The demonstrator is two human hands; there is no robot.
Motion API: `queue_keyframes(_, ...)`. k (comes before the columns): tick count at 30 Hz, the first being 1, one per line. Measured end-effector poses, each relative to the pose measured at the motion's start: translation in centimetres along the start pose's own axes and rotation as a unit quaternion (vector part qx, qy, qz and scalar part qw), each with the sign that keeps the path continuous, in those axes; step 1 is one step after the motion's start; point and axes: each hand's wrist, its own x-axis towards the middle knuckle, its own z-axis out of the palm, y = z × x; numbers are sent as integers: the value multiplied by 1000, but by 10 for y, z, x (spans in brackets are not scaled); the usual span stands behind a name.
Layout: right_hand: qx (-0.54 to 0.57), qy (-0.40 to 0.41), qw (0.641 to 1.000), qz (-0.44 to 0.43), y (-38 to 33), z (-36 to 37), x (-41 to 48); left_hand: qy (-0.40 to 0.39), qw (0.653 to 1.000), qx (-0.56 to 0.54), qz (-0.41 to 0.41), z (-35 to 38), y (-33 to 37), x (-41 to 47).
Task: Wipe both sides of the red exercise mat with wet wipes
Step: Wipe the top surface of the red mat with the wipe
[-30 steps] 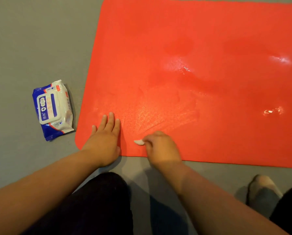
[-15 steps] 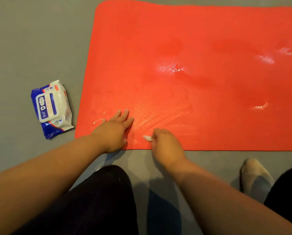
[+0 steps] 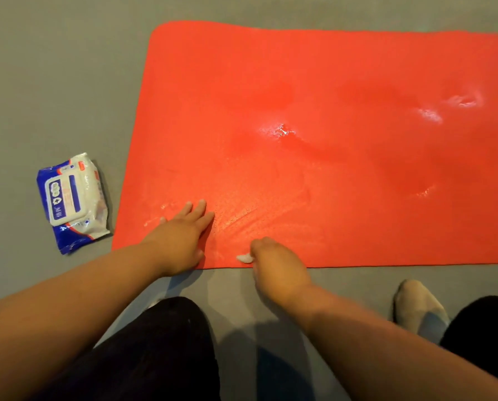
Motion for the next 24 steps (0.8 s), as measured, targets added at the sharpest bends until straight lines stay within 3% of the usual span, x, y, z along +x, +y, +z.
queue_keyframes(2,-29,32,998,50,54,-28,-3,12,1000,-13,-16,1,7,-2)
queue_keyframes(4,-65,99,978,171,104,-61,-5,38,999,-16,-27,5,13,-3)
queue_keyframes(6,-43,168,956,238,114,-67,-5,87,996,-8,-31,8,17,0)
queue_keyframes(9,25,132,980,148,73,-25,-9,143,990,1,-11,6,22,10)
queue_keyframes(11,24,43,998,41,45,1,-21,133,991,-7,17,4,29,19)
queue_keyframes(13,10,40,999,31,54,-8,-22,109,993,11,35,4,35,24)
queue_keyframes(15,12,107,988,114,89,-33,-16,92,995,31,36,3,38,26)
queue_keyframes(19,5,198,922,333,157,-84,-8,57,996,45,43,-6,33,26)
queue_keyframes(21,10,185,929,321,139,-73,0,50,997,31,46,-9,30,27)
queue_keyframes(24,30,125,982,138,73,-24,-1,55,998,16,40,-9,32,25)
